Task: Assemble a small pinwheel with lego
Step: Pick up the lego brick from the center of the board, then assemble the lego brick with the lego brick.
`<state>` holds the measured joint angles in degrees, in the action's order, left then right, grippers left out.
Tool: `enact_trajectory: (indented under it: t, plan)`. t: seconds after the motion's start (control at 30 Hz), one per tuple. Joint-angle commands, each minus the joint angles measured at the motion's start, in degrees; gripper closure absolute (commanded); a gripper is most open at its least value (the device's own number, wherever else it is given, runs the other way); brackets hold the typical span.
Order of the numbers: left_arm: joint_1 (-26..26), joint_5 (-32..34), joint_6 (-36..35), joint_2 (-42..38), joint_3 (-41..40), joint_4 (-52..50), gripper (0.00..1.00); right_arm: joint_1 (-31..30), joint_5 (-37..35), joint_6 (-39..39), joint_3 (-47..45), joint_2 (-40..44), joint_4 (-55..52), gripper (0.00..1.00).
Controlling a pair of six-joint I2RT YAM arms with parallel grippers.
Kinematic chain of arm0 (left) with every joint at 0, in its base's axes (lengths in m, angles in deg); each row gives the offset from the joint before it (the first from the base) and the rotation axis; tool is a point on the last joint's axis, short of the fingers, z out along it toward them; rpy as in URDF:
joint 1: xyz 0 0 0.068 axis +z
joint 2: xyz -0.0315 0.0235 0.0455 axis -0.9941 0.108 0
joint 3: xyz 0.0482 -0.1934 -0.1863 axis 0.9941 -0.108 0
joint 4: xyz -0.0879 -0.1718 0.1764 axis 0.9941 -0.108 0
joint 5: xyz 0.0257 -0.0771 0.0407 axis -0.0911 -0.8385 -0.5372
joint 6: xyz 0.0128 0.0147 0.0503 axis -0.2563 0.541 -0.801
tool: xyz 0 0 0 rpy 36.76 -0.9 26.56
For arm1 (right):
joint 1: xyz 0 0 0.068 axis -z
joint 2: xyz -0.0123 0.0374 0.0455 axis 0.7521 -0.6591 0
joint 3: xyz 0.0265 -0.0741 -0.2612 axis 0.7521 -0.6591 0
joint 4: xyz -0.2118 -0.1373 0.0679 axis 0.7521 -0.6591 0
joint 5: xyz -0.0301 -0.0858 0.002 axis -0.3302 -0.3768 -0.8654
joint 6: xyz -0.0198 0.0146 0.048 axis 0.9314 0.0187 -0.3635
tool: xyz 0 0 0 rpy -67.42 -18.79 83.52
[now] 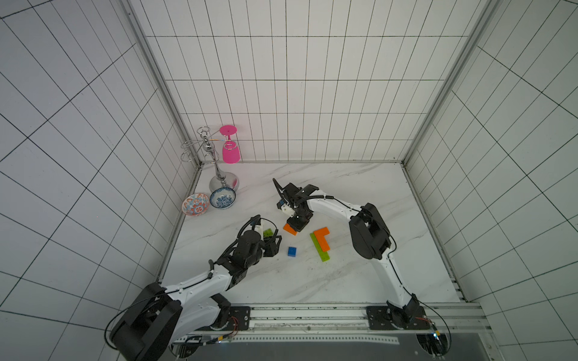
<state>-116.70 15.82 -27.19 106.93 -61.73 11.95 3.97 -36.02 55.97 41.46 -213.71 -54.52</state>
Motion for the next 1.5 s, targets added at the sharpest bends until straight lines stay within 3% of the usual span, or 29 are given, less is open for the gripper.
enact_trajectory:
  t: [0.0, 0.27, 0.7, 1.0, 1.23, 1.47]
  plan:
    - [-0.09, 1.29, 0.48, -0.95, -0.41, -0.62, 0.42, -1.06, -1.66, -0.72, 0.45, -0.56, -2.86, 0.85]
    - [-0.13, 1.76, 0.57, -1.56, -0.13, -1.62, 0.42, -1.70, -5.07, -7.03, -1.36, 0.25, -2.87, 0.92]
    - [-0.11, 2.63, 1.08, -2.63, 0.28, -2.84, 0.42, -1.96, -5.35, -17.07, -4.53, 4.67, -1.19, 0.92]
    - [0.01, 0.68, 0.62, -2.02, 0.69, -1.64, 0.42, -1.87, -6.33, -19.74, -7.18, 9.06, 0.34, 0.91]
    - [-0.79, -3.06, 0.31, 1.93, 1.35, 3.16, 0.41, -0.84, -8.15, -21.31, -12.60, 12.64, 0.82, 0.91]
    - [-4.56, -2.57, 0.26, 7.20, 4.49, 6.09, 0.41, -0.21, -8.96, -23.25, -19.58, 16.52, 2.53, 0.91]
